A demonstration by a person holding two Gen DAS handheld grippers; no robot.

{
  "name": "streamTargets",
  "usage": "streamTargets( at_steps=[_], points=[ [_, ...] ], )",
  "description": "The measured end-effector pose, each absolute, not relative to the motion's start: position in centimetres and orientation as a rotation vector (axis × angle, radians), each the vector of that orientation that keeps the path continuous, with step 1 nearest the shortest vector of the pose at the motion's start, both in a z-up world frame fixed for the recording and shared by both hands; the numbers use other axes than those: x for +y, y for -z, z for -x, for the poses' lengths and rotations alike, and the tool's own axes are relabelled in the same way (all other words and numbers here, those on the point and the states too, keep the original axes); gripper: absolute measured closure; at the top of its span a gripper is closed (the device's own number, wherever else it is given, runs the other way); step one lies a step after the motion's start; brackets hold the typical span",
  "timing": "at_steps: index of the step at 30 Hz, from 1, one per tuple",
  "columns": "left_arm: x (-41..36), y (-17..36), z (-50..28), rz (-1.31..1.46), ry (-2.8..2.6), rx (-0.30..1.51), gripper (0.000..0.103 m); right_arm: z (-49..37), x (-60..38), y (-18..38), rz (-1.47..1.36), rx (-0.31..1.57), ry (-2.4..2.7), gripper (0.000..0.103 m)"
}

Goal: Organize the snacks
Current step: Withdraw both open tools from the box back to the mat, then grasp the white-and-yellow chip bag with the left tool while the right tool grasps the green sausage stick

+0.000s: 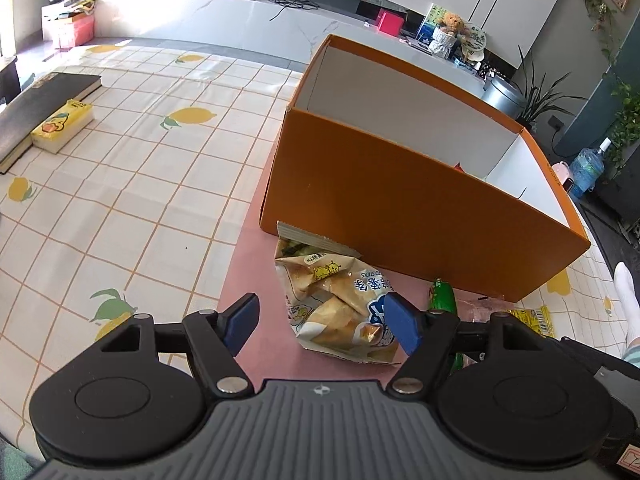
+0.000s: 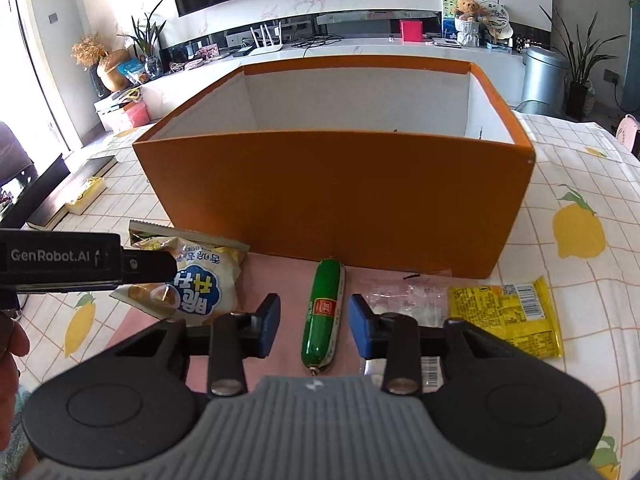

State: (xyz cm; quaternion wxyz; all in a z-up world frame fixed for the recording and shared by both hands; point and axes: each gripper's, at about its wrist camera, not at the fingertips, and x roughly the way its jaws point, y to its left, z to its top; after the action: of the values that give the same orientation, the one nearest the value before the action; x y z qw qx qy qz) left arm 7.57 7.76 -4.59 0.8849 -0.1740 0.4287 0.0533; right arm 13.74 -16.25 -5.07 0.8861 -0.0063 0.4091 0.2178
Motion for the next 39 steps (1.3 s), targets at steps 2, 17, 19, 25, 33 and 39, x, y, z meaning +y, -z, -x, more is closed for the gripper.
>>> streamTargets(
  at_steps=[2,17,19,25,33,39],
  points=[
    [7.7,4.9,-7.9,0.366,-0.105,0.898,0.017,-14.2,-15.8,5.4,0.025,0.855,-0.454,0.069],
    [8.4,6.8,-9.2,0.467,-0.026,0.923,0.020,-15.9,-14.6,7.6,0.052,0.906,-0.445,0.078],
    [8.6,7.0,-9.3,0.477,-0.020,0.925,0.021,-16.0,-14.6,7.9,0.050,0.915,-0.437,0.081],
    [8.9,7.4,-9.5,0.518,-0.006,0.938,0.029,-16.1,-14.5,8.2,0.048,0.922,-0.433,0.082],
    [8.6,7.4,-9.3,0.476,-0.008,0.943,0.044,-15.9,-14.3,8.3,0.062,0.909,-0.434,0.083],
    [7.9,6.6,-9.3,0.454,-0.012,0.967,0.060,-15.6,-14.3,8.3,0.069,0.907,-0.426,0.083]
  ],
)
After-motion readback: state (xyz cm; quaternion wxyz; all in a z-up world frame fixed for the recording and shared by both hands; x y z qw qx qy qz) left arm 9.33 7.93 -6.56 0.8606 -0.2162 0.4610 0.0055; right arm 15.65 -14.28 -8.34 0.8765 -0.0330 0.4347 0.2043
